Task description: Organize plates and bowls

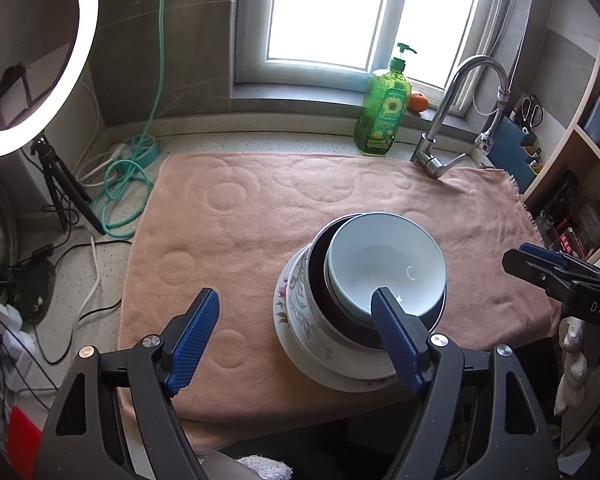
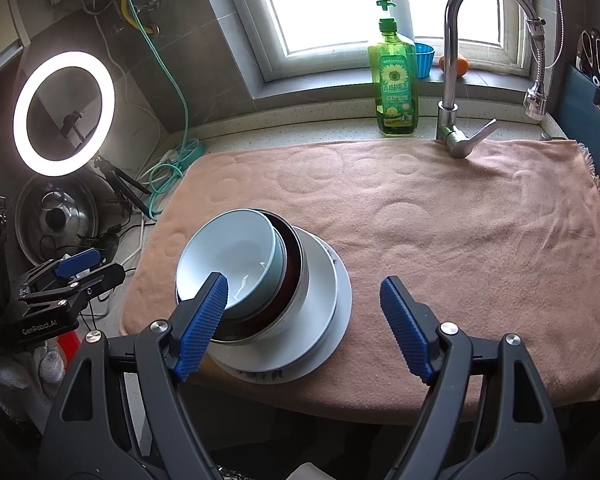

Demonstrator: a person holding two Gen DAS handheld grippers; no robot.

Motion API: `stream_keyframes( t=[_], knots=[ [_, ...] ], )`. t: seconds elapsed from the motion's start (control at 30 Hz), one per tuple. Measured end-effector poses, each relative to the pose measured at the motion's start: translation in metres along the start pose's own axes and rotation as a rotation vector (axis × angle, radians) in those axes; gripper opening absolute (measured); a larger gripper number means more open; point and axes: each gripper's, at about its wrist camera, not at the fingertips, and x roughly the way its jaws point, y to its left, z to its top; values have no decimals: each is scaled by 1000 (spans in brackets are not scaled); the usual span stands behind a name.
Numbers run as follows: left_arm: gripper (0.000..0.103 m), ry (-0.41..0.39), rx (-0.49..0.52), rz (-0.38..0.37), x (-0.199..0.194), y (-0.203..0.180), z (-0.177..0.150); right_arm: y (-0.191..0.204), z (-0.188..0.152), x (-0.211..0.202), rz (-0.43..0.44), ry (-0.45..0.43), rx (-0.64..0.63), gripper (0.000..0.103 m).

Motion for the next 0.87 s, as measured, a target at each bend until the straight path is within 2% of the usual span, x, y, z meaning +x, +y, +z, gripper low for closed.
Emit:
stream_keyframes(
  t=[0.87],
  knots=[
    [78, 20, 10, 9, 18, 0, 13, -13, 13, 24, 2, 36, 22, 81]
  ],
)
